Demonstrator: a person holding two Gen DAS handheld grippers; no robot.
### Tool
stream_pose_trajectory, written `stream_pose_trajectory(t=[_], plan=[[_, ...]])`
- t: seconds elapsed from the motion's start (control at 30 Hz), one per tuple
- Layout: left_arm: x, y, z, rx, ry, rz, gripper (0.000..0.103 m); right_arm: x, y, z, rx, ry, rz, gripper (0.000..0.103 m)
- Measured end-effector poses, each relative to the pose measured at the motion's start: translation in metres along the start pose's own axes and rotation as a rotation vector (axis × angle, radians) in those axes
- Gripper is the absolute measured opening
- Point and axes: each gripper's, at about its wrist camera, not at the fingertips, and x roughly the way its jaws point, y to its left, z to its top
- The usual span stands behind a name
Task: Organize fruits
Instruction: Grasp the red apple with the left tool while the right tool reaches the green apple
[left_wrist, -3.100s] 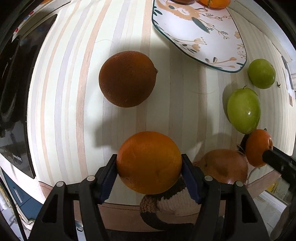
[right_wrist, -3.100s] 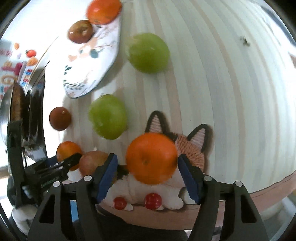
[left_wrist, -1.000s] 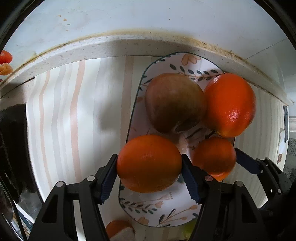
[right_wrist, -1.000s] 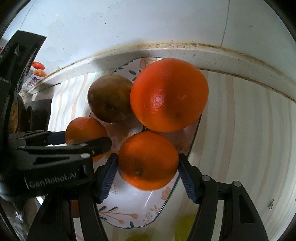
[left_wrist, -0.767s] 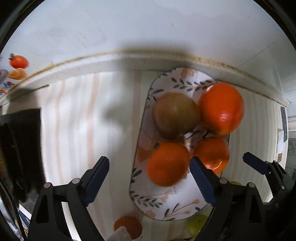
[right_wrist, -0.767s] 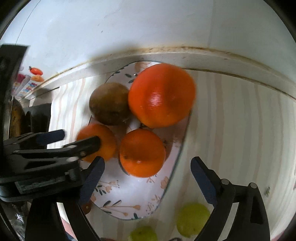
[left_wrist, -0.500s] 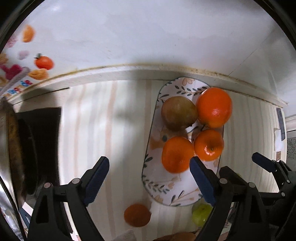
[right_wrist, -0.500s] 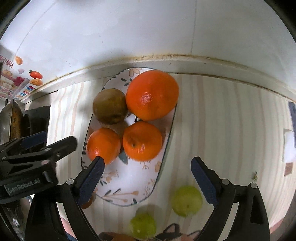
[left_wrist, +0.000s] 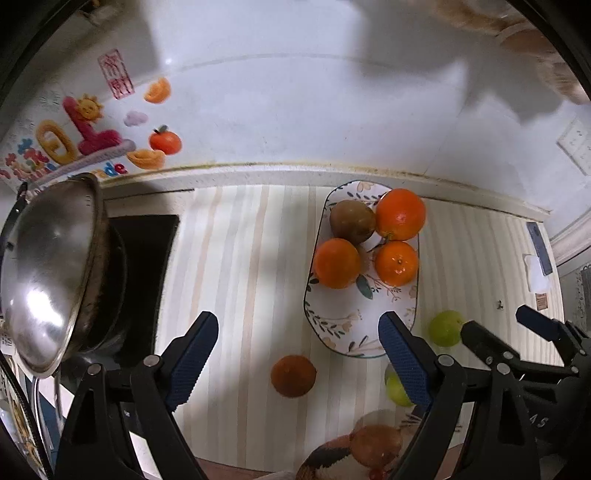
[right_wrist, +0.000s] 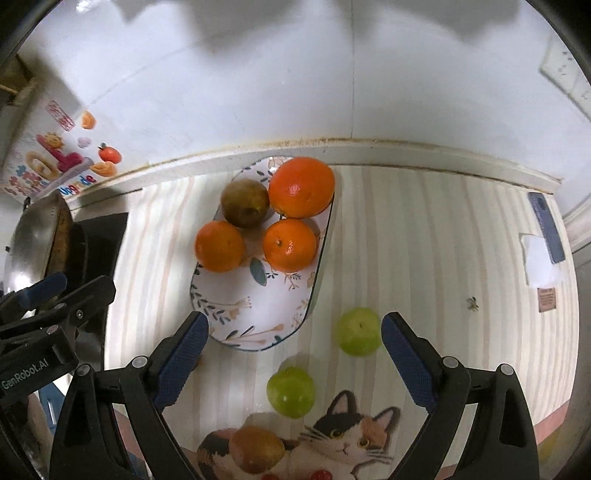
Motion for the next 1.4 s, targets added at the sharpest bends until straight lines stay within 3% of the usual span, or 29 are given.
stream_pose_trajectory(t=[0.6, 0.8, 0.97, 1.17, 1.27, 1.4], plan=[[-0.09, 0.005, -0.048, 0.008, -0.164, -0.032, 0.089, -0.107, 0.02, -0.053, -0.016, -0.183, -0.007, 0.097], [-0.095, 0.01, -0.057, 0.002, -0.155, -0.052, 0.089, -0.119, 0.021, -0.06, -0.005, -0.195, 0.02, 0.097], [-0.059, 0.006, -0.071, 0.02, -0.033, -0.085, 0.093, -0.097, 0.007, -0.068, 0.047, -0.122, 0.066, 0.097], [0.009, 0.005, -0.101, 0.011, 0.167, -0.1, 0.093, -0.022, -0.022, -0.094, 0.131, 0.086, 0.141, 0.097], [0.04, -0.001, -0.117, -0.012, 0.273, -0.158, 0.093, 0.019, -0.04, -0.106, 0.207, 0.174, 0.173, 0.097], [0.071, -0.029, -0.132, 0.006, 0.379, -0.235, 0.093, 0.045, -0.063, -0.114, 0.293, 0.213, 0.177, 0.097]])
